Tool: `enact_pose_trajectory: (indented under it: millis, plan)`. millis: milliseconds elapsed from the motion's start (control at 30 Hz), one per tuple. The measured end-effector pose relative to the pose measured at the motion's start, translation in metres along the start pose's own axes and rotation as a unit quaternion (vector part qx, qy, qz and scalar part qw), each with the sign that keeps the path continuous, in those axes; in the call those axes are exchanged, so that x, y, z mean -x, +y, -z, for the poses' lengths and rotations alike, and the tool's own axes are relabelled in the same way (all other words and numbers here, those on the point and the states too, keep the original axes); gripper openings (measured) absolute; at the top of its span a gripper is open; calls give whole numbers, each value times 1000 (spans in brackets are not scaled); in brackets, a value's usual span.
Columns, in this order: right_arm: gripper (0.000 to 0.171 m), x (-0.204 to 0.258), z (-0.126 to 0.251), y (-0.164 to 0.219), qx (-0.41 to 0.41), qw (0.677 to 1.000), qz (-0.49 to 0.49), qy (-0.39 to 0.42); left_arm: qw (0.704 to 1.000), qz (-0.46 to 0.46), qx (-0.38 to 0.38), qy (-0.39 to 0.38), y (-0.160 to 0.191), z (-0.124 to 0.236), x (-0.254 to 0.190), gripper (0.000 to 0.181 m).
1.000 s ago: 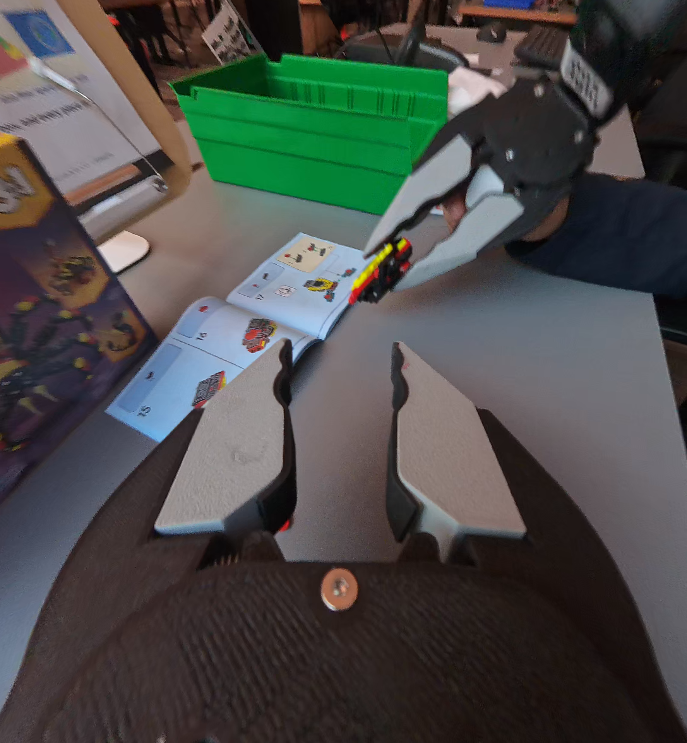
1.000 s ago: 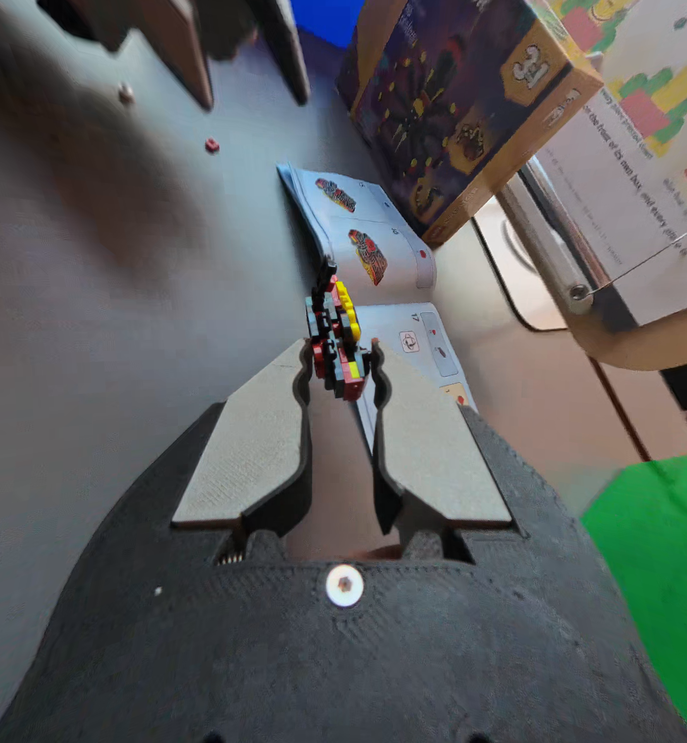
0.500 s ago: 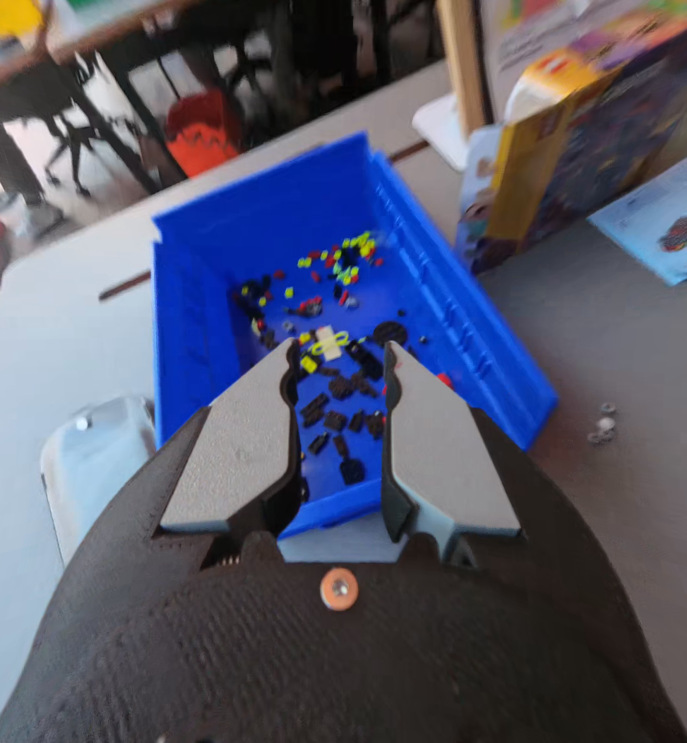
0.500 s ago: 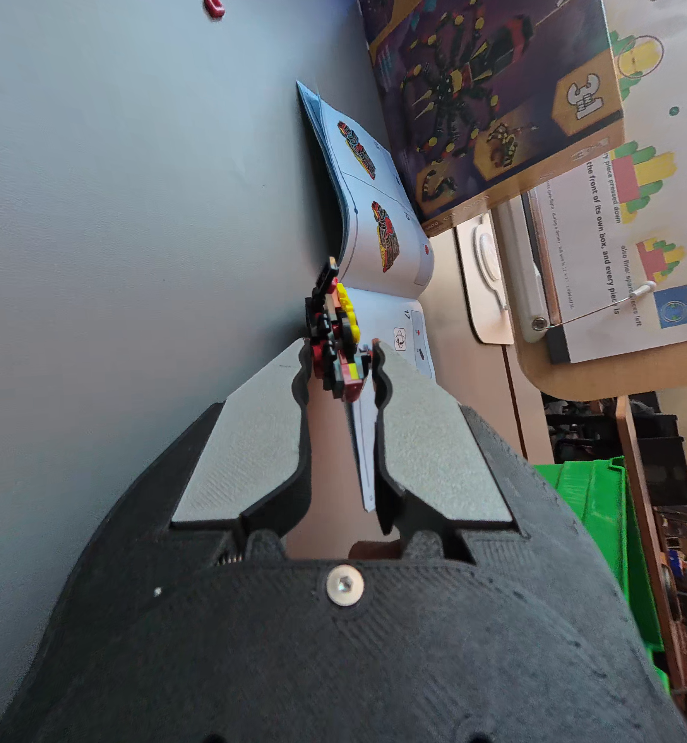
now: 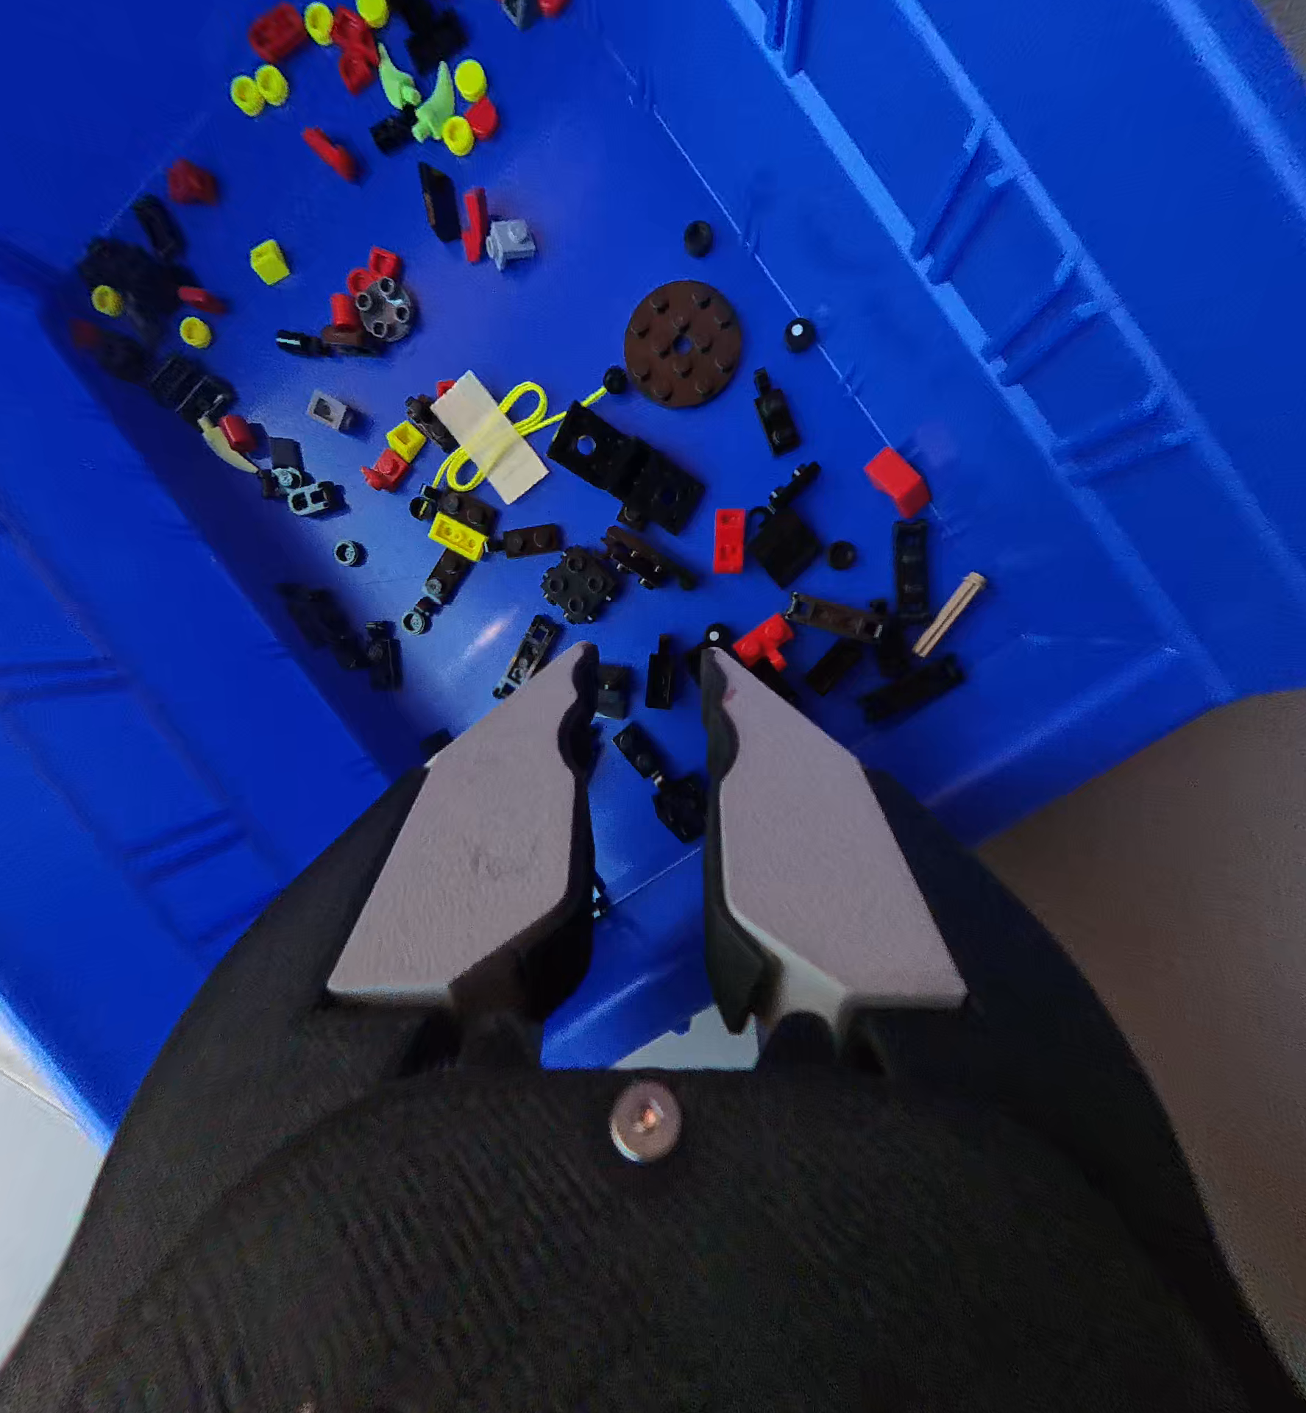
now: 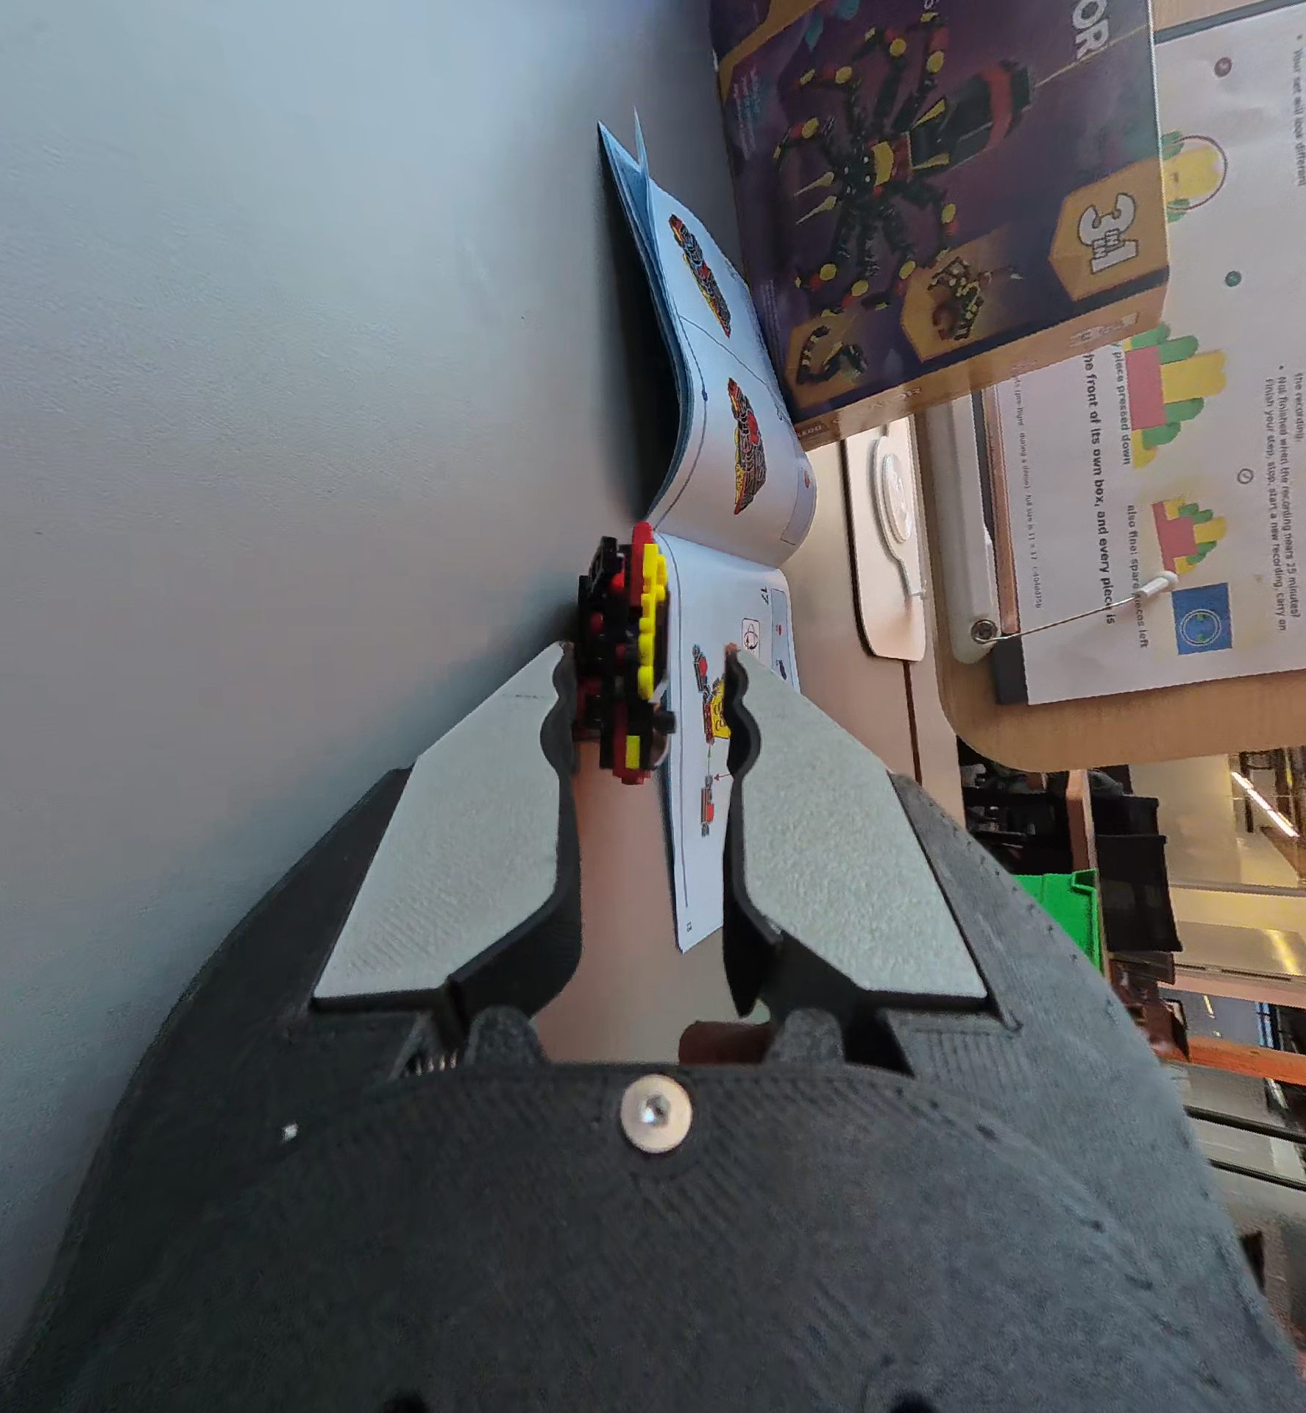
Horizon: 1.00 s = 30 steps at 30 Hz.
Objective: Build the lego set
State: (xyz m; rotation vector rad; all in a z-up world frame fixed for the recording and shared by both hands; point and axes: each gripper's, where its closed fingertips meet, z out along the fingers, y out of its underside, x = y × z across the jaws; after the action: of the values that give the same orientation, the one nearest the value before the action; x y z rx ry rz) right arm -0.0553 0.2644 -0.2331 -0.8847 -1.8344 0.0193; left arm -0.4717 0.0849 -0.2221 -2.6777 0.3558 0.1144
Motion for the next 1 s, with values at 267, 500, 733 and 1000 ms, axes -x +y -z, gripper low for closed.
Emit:
enact_pose_trajectory:
  millis: [267, 500, 733, 1000]
  plan:
    - [39, -6, 6, -3, -18, 999, -31, -2, 984, -127, 127, 4, 18, -17, 4, 14]
    - [38, -8, 8, -4, -27, 999, -45, -6, 975, -166, 144, 15, 17, -18, 0, 7]
    - [38, -13, 12, -8, -38, 998, -51, 1, 979, -161, 125, 24, 16, -18, 0, 7]
    - [38, -13, 14, -11, -43, 998, -49, 2, 974, -174, 142, 24, 15, -19, 5, 18]
